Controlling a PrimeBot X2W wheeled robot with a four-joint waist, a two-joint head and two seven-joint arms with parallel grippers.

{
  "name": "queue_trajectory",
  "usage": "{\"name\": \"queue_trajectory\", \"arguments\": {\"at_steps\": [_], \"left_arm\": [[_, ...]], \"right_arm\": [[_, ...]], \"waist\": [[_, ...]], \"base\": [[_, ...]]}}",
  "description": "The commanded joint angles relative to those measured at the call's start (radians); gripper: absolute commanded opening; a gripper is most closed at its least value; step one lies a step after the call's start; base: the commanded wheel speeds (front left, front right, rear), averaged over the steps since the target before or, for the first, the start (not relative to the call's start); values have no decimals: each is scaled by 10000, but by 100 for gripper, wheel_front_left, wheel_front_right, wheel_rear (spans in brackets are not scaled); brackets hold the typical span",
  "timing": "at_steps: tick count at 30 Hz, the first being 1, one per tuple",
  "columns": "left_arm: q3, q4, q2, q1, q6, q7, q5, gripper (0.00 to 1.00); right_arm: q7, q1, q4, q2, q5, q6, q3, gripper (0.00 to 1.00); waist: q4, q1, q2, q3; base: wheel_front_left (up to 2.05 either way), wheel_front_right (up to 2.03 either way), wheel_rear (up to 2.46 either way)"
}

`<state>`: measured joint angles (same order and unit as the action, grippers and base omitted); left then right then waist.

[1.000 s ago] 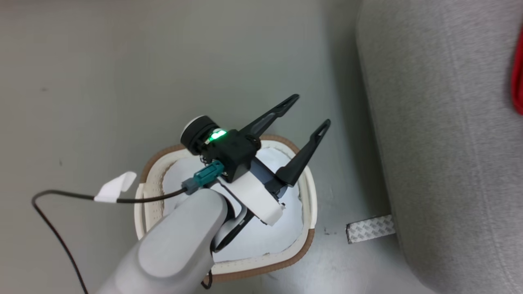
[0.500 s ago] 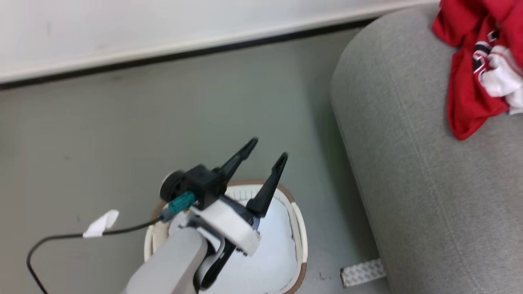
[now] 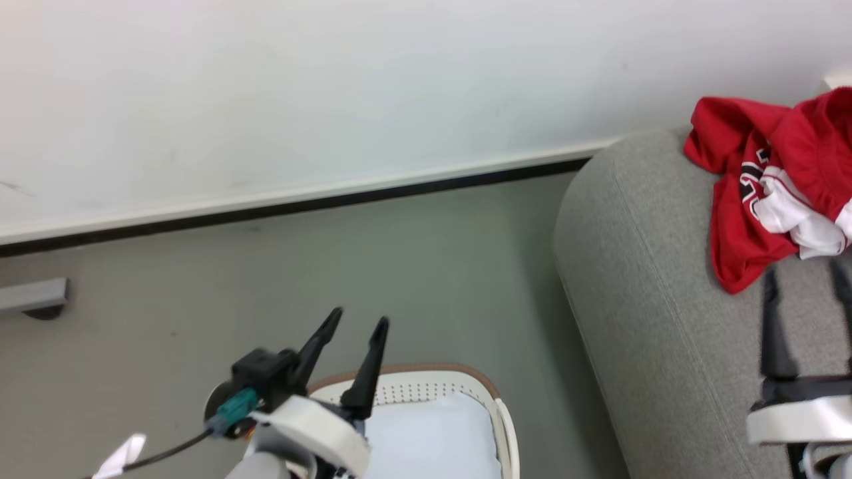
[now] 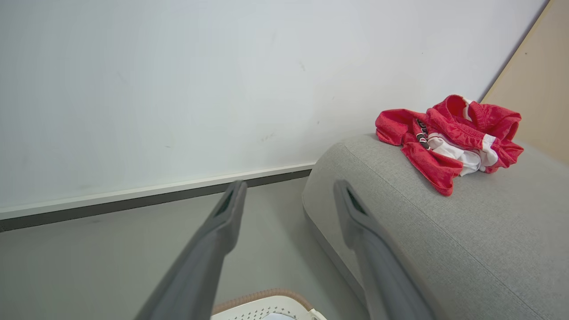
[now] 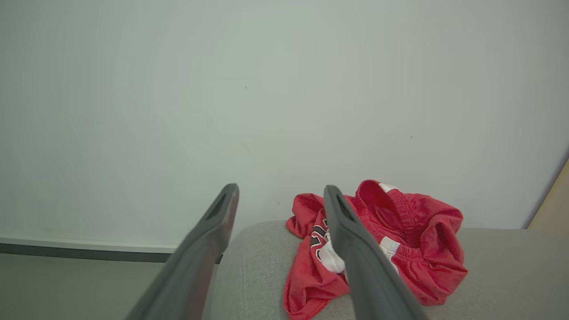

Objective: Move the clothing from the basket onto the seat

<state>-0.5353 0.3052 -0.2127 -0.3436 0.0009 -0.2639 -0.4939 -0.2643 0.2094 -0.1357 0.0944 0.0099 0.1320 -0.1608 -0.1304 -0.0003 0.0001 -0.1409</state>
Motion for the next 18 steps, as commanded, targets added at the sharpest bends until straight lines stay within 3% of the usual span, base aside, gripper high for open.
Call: {"name": "queue_trajectory", "arguments": {"at_steps": [1, 10, 18], "left_arm": [[160, -35, -89, 277, 75, -2, 165, 100], [1738, -233, 63, 1993, 160, -4, 518, 100], [3123, -251, 362, 2918, -102, -5, 1227, 100]], "right_arm": [[1, -264, 62, -16, 113, -26, 152, 100], [0, -1667, -71, -306, -55, -26, 1276, 100], [0, -2236, -346, -433, -191, -26, 1603, 100]], "waist": [[205, 3, -1, 325], [327, 3, -1, 1024], [406, 3, -1, 1398]], "base": [[0, 0, 0], [0, 0, 0], [0, 0, 0]]}}
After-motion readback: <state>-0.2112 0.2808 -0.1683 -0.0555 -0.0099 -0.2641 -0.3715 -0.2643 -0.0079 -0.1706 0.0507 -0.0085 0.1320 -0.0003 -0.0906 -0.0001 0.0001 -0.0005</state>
